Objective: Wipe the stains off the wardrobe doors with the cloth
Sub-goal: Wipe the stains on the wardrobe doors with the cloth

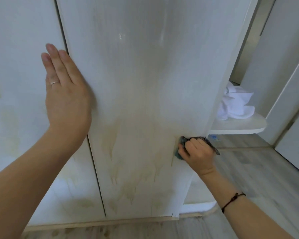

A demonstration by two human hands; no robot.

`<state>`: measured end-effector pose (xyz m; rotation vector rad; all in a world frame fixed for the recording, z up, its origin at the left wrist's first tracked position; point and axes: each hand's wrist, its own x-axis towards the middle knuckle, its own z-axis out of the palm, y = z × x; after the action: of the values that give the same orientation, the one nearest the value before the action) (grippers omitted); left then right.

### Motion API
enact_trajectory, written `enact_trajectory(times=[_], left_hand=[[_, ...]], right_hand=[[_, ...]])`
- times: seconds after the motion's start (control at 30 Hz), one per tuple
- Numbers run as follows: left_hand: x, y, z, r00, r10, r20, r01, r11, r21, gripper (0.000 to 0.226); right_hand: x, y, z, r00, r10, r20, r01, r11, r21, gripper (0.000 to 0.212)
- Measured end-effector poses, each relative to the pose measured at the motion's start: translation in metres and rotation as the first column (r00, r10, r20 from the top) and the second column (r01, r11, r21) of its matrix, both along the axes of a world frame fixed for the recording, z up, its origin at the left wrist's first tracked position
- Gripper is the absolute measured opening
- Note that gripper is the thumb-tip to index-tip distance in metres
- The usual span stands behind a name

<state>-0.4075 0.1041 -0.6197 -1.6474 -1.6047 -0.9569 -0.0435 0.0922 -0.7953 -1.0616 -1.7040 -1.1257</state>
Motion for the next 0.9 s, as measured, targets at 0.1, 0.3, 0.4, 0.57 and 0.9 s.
enact_trajectory(times=[0.1,0.3,0.4,0.57,0.9], left_hand=[[0.005,-0.002,-0.001,1.0,0.01,0.007,-0.01,1.0,-0.008,0.068],[-0.001,-0.002,-0.003,0.998,-0.037,0.052,0.037,0.999,0.01,0.073],[-0.004,0.002,-0.006,0.999,-0.034,0.033,0.033,0.999,0.018,0.077],[-0.009,0.001,-0.009,0.998,-0.059,-0.012,0.059,0.998,-0.001,0.079],[-0.014,-0.01,-0.008,0.992,-0.123,-0.014,0.123,0.991,-0.047,0.079]], right_hand=[[-0.009,0.01,0.09,0.994,-0.026,-0.107,0.045,0.983,0.178,0.05],[-0.084,0.035,0.192,0.939,0.071,-0.337,0.041,0.948,0.314,0.049],[-0.094,0.033,0.11,0.991,0.112,-0.079,-0.087,0.961,0.263,0.041],[-0.072,0.025,-0.04,0.968,0.199,0.154,-0.184,0.977,-0.107,0.045],[-0.1,0.038,0.208,0.957,-0.002,-0.292,0.106,0.934,0.341,0.048]])
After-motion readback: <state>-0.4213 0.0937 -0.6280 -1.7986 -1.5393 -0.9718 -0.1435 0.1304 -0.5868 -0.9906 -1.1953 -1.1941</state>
